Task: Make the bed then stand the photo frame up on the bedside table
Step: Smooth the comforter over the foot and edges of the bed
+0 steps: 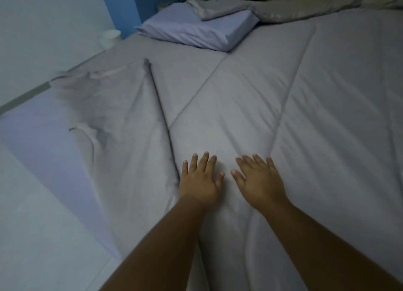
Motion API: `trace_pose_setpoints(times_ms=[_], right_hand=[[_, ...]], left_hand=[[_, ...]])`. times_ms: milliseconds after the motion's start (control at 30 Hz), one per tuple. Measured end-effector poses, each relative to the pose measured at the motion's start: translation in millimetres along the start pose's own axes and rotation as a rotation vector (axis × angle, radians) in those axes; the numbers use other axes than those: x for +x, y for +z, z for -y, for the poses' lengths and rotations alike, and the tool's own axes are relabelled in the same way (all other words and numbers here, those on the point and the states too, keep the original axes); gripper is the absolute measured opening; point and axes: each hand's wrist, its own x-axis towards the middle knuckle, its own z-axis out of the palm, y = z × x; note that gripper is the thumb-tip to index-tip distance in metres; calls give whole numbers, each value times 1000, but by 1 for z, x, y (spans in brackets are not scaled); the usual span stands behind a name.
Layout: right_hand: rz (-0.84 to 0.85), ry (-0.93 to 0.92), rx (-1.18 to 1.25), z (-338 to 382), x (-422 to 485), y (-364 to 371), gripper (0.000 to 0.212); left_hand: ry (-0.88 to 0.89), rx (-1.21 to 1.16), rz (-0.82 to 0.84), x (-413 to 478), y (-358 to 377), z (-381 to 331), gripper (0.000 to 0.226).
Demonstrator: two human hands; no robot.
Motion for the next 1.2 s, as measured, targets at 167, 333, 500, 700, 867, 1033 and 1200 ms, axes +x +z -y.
trace_pose_setpoints(times_ms=[167,333,500,700,867,1033,1200], right_hand=[[-7,-44,7,48,91,2,87],[-53,-50,32,102,172,-8,84],[-109,-53,24,169,276,-17,80],[-156,14,50,252,418,3,54],[-162,57,107,297,495,20,58],[-43,93,153,308,521,68,62],[-25,53,51,317,523,106,53]], left_hand=[[-10,3,-43,62,-31,63,60],[-62,-13,-71,124,-72,137,59],[-60,-13,-180,219,-114,216,59],[17,-6,-206,339,-138,324,59],[42,34,-223,425,-160,401,59],[45,92,-212,483,-150,450,59],[161,256,-252,489,-111,481,53]])
